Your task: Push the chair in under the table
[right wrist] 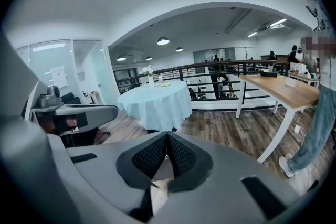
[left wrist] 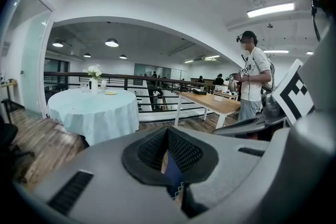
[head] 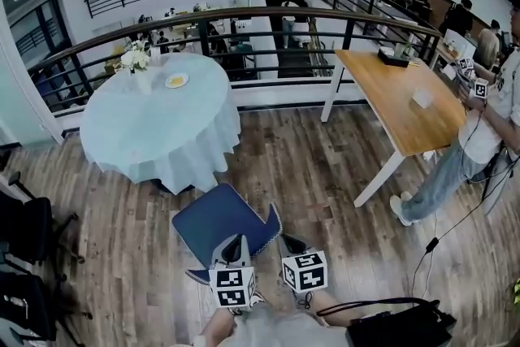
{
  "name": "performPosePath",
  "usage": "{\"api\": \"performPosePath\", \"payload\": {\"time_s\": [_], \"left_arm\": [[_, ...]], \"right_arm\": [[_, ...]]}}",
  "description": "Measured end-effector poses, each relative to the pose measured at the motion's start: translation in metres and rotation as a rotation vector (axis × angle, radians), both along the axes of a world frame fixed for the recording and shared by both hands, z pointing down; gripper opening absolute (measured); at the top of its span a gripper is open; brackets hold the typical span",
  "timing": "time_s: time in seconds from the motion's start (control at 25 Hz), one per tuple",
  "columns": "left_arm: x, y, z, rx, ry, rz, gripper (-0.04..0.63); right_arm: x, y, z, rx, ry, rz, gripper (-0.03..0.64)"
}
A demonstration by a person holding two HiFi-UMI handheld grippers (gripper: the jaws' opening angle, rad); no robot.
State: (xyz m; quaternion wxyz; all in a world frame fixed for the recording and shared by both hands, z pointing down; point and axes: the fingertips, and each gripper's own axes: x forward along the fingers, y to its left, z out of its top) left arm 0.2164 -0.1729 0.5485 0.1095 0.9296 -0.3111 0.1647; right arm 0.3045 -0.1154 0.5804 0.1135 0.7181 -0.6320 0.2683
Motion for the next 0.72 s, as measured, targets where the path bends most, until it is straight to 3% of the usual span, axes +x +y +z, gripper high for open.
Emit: {"api": "performPosePath", "payload": {"time_s": [0.4,0.72], "left_arm": [[-0.031,-0.019,0.014,-0.034,-0.023,-0.16,0.0],[-0.049,-0.02,0.019,-0.094,-0.037,-0.368,0.0]], "right_arm": [[-0.021,-0.036,0.01,-0.029,-0.022,-0.163,0.017],[-0.022,-0.067,0.011,-0.045,-0.031,-0.358,0.017]]}}
